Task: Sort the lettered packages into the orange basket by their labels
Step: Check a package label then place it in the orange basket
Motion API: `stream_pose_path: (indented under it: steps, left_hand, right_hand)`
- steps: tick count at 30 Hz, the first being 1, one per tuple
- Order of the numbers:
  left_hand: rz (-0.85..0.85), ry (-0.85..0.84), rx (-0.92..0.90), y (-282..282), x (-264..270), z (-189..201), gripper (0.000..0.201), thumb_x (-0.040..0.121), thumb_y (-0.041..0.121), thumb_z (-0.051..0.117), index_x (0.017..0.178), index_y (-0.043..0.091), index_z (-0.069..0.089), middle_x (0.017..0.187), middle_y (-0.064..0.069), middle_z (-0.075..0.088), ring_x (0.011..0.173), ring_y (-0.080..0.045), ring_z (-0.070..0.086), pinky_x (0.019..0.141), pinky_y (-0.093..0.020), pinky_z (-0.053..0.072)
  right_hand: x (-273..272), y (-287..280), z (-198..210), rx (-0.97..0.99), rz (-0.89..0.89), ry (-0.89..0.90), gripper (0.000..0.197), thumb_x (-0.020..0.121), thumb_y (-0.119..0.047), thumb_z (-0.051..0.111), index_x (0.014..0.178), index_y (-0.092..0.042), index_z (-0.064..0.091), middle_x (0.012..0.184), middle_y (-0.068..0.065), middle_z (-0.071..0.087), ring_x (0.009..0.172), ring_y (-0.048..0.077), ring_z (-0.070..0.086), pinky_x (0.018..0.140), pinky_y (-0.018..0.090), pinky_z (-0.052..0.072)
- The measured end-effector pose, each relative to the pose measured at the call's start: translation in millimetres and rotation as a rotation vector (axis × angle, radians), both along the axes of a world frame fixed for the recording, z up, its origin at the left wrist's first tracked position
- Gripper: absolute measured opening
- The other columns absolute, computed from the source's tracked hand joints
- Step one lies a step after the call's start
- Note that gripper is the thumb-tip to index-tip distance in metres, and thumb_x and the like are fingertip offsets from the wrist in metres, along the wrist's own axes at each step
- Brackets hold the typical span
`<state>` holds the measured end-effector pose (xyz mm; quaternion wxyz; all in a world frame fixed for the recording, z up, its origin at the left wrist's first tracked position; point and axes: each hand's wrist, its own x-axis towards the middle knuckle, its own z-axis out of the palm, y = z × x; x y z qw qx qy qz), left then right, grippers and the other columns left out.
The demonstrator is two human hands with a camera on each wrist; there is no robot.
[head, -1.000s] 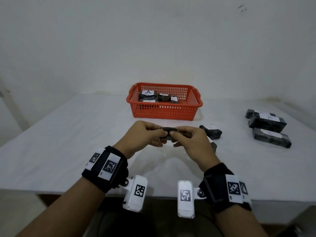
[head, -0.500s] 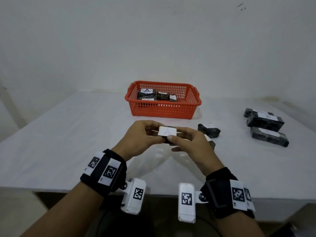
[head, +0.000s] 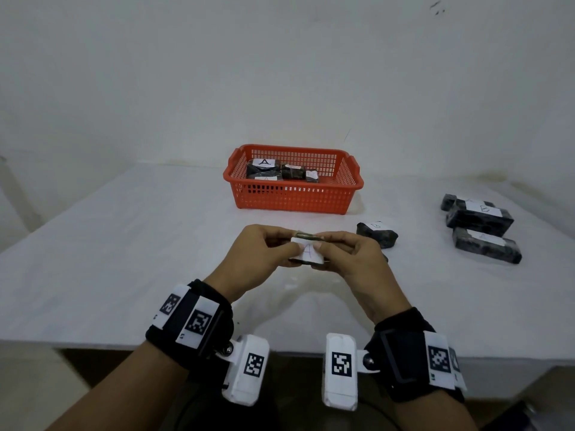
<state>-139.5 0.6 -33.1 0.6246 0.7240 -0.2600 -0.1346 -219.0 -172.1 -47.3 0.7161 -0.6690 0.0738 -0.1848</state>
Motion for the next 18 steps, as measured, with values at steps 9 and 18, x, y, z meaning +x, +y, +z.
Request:
stream_pose_path:
  steps: [9, 18]
  left_hand:
    - [0.039, -0.029, 0.018, -5.4, -1.6, -2.6, 0.019, 0.095, 0.008, 0.068, 0.11, 0.01, 0.08, 0.099, -0.002, 0.082, 0.093, -0.016, 0.078, 0.088, -0.031, 0.063]
    - [0.058, -0.028, 0.028, -10.7, -1.3, -5.7, 0.02, 0.094, 0.007, 0.069, 0.11, 0.01, 0.079, 0.1, -0.002, 0.081, 0.094, -0.016, 0.078, 0.086, -0.028, 0.063]
  right_hand:
    - [-6.4, -0.9, -0.9, -0.001, -0.007, 0.004, 0.023, 0.087, -0.002, 0.079, 0.109, -0.004, 0.074, 0.099, 0.014, 0.08, 0.092, 0.024, 0.079, 0.076, 0.026, 0.063]
    - [-3.0, -3.0, -4.6, -0.058, -0.069, 0.017, 0.017, 0.085, -0.004, 0.081, 0.1, -0.011, 0.076, 0.098, 0.012, 0.081, 0.094, 0.024, 0.078, 0.081, 0.028, 0.063]
